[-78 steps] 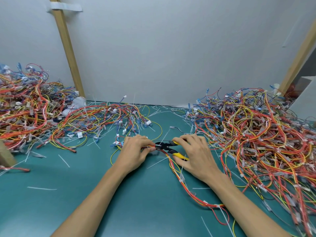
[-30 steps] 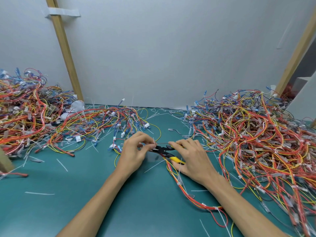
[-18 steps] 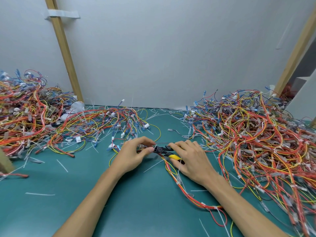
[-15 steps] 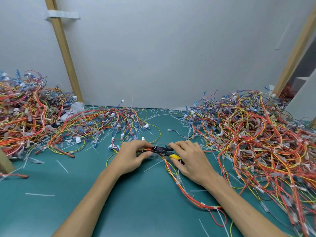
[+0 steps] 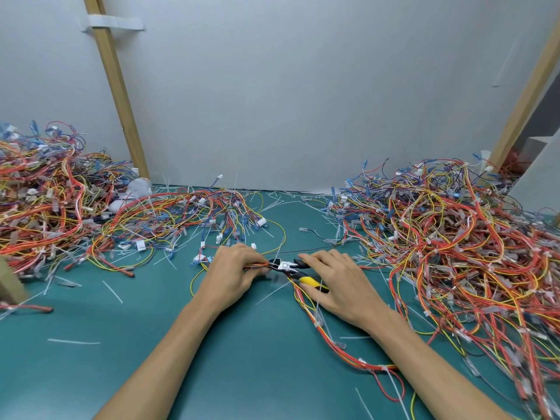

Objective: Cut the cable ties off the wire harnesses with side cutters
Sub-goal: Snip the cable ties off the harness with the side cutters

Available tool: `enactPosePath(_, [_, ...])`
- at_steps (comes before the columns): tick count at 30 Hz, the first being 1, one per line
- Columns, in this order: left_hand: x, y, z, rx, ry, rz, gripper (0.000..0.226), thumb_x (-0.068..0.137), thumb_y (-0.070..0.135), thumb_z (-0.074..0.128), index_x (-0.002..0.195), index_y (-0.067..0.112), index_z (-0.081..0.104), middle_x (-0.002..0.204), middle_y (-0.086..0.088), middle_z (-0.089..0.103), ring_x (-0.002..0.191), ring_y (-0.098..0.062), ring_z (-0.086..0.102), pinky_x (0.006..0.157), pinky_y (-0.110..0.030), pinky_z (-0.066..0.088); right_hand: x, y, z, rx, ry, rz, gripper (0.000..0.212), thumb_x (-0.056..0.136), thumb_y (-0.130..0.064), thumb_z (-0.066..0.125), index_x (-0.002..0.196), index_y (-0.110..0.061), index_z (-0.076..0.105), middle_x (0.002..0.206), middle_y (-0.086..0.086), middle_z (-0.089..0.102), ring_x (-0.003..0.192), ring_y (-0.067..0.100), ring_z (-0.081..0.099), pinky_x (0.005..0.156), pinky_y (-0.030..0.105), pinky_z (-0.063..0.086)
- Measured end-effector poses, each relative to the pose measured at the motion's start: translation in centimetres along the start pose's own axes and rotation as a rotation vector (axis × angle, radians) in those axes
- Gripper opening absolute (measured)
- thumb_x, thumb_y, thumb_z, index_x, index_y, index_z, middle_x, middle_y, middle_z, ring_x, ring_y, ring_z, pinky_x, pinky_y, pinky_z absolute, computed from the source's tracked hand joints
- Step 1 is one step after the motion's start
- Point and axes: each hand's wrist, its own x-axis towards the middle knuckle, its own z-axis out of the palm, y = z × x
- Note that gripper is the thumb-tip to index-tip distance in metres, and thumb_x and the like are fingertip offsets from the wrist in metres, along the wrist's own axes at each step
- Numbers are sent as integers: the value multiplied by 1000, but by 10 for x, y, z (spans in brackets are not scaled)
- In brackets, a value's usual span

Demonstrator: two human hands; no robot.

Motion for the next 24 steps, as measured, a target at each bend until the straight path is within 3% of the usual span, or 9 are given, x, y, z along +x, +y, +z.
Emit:
enactPosePath(5, [-1, -1, 0, 5, -3, -17, 1, 82, 18, 77, 81, 18, 77, 76, 5, 70, 82, -21, 62, 77, -45, 48, 0, 1, 0, 24, 17, 0, 44, 92, -43, 60, 130, -20, 57, 112, -4, 62, 96, 19, 54, 81, 32, 43])
enactPosePath(12, [-1, -1, 0, 14, -6, -19, 2, 81, 19, 77, 83, 19, 77, 78, 6, 71, 83, -20, 61, 78, -45, 48, -1, 1, 1, 35, 18, 4, 44, 92, -43, 59, 131, -22, 55, 112, -6, 60, 97, 17, 53, 82, 31, 42])
enactPosePath(17, [0, 0, 0, 20, -10, -29, 3, 83, 19, 75, 84, 19, 78, 81, 6, 71, 85, -19, 61, 81, -44, 47, -1, 2, 1, 67, -17, 20, 48, 97, -50, 46, 137, -25, 50, 117, -8, 58, 99, 14, 49, 86, 29, 40])
enactPosePath(24, [-1, 6, 2, 48, 85, -23, 5, 83, 21, 75, 87, 20, 78, 84, 9, 70, 88, -18, 59, 75, -27, 25, -3, 0, -2, 175, -24, 68, 48, 99, -51, 32, 140, -30, 46, 114, -14, 58, 97, 9, 47, 81, 25, 35])
